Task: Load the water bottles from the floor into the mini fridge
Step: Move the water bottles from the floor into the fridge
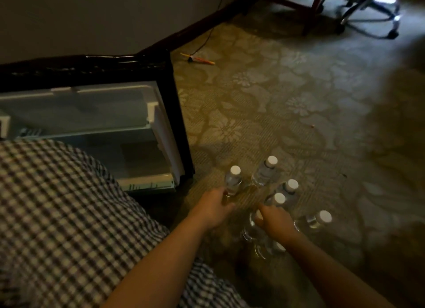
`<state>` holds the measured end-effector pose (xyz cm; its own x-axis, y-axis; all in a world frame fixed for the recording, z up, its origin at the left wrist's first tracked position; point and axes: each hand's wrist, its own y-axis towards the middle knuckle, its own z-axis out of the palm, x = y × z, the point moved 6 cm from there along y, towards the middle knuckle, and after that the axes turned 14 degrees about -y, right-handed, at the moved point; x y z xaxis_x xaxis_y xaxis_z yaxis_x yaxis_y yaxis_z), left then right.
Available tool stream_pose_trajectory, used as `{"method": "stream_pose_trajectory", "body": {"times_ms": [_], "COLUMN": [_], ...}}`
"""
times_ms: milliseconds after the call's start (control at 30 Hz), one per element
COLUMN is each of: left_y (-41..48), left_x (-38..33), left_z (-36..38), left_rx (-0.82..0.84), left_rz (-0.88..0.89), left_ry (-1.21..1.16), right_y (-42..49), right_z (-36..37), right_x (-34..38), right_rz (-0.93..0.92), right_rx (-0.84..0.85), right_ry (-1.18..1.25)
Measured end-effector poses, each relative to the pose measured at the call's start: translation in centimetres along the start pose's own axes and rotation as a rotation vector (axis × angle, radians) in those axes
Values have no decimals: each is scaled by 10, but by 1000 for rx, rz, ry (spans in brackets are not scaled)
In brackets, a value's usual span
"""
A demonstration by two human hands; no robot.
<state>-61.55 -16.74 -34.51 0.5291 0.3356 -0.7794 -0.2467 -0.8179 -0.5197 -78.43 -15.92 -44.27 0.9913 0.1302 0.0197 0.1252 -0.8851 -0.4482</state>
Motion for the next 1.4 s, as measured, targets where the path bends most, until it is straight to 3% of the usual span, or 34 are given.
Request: {"method": "stream_pose_trajectory", "body": {"times_ms": [200,333,533,700,833,1033,1200,1400], "left_y": [-7,-16,-32,-71,-114,-173,-221,-263], "left_x": [-5,-20,-55,-93,-111,-82,-28,39], "left_z": [0,-6,-65,-150,-217,-294,-347,-395], "left_rx": [37,47,-233,-402,-515,-712,-850,-942], "left_rz": [44,167,448,648,737,709,625,549], "left_ry": [-44,-228,-473,-500,-423,-350,-396,-402], "right_y": [-12,-24,-48,-69,-80,-97,-101,-84], "right_z": [-88,-177,-305,-388,-432,-457,-448,-407], "right_x": [4,25,85,148,205,298,375,462], "right_rz": [-77,-225,-518,-732,-875,-1026,-1107,-1135], "right_rx": [-304,-479,-679,-786,-769,-723,-639,-398], "right_ry": [417,469,491,560,572,488,462,399]}}
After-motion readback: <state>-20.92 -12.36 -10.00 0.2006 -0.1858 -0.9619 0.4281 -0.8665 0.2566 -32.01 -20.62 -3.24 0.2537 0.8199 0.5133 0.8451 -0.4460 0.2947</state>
